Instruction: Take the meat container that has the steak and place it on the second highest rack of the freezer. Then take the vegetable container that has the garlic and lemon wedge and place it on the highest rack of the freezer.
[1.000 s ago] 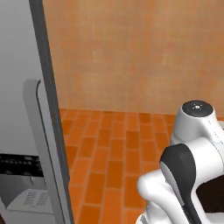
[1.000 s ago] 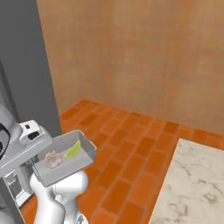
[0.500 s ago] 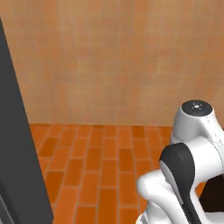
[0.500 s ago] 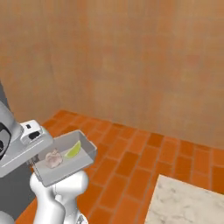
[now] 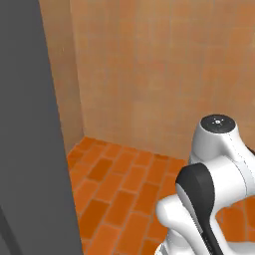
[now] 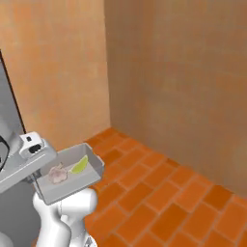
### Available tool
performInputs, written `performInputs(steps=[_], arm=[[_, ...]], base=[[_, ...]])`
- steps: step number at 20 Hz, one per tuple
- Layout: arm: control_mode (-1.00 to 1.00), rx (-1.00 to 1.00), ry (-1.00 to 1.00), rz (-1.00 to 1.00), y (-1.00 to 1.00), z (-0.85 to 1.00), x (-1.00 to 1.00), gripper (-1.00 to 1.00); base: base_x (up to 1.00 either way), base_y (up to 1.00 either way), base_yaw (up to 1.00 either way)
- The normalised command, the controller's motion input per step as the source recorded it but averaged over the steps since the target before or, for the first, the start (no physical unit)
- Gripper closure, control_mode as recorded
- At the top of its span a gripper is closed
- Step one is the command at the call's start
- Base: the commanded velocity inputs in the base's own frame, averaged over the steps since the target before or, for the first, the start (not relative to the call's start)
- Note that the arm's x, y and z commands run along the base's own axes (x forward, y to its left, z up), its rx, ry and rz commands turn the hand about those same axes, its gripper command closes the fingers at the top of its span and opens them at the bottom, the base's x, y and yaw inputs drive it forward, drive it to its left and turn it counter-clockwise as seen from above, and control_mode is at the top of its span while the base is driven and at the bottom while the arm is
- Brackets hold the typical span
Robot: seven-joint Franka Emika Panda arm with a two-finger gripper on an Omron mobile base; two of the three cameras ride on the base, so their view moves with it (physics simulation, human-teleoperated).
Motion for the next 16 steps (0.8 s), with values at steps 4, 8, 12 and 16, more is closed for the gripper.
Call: performInputs(steps=[4, 8, 12, 16], arm=[[1.0, 0.0, 0.0, 0.0, 0.0, 0.0, 0.0, 1.0], [1.0, 0.0, 0.0, 0.0, 0.0, 0.0, 0.0, 1.0], [1.0, 0.0, 0.0, 0.0, 0.0, 0.0, 0.0, 1.0], [1.0, 0.0, 0.0, 0.0, 0.0, 0.0, 0.0, 1.0]], base=[[0.49, 0.0, 0.83], [0.24, 0.0, 0.82], [0.12, 0.0, 0.77], [0.14, 0.0, 0.7]])
